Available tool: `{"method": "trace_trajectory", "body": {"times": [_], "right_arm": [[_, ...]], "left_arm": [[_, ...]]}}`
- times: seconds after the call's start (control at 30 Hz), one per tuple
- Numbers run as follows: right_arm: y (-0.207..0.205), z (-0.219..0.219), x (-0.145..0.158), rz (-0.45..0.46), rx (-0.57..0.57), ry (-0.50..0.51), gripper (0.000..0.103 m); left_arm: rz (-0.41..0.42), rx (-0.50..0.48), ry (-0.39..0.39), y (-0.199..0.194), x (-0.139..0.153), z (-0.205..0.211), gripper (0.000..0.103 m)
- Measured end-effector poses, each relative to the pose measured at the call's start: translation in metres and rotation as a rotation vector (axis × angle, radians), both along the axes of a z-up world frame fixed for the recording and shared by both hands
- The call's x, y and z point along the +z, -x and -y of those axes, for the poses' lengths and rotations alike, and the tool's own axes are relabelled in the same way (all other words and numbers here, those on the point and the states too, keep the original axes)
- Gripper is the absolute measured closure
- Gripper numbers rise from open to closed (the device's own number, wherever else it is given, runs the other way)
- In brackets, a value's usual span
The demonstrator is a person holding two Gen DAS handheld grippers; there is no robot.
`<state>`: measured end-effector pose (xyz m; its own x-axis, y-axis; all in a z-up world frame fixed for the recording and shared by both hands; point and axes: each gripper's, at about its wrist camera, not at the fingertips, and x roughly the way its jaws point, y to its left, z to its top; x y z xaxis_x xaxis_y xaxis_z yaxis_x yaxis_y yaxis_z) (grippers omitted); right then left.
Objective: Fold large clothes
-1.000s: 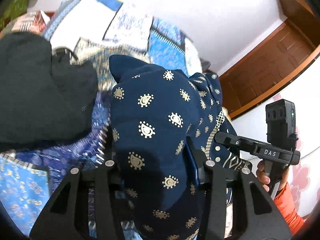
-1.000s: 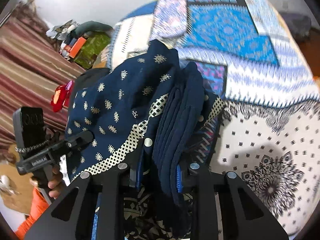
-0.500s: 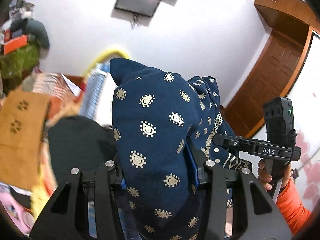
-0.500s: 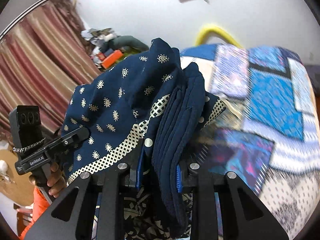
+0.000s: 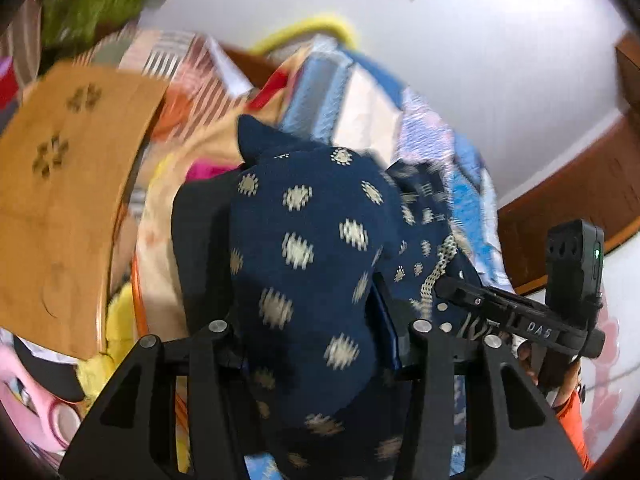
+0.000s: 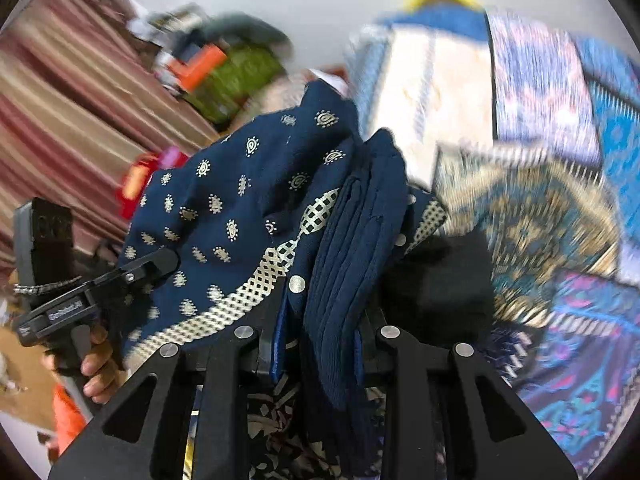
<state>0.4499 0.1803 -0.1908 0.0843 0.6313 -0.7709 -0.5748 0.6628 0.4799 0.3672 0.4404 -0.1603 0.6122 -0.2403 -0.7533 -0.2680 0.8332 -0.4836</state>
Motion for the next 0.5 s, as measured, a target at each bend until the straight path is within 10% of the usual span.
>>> {"method": "trace_trajectory", "body": {"times": [0.13,0.5], "right_arm": [[0.005,-0.005,-0.019,0.094,0.002,0.055,0.065],[0.058,0.026,0.063,0.409,0.036,0.157,0.062]], "left_arm": [[0.027,0.012,-0.010,0.006,-0.005,-0.001,0.049],[0.133,0.019,-0.479,0.076,0.077,0.074,0.049]]}}
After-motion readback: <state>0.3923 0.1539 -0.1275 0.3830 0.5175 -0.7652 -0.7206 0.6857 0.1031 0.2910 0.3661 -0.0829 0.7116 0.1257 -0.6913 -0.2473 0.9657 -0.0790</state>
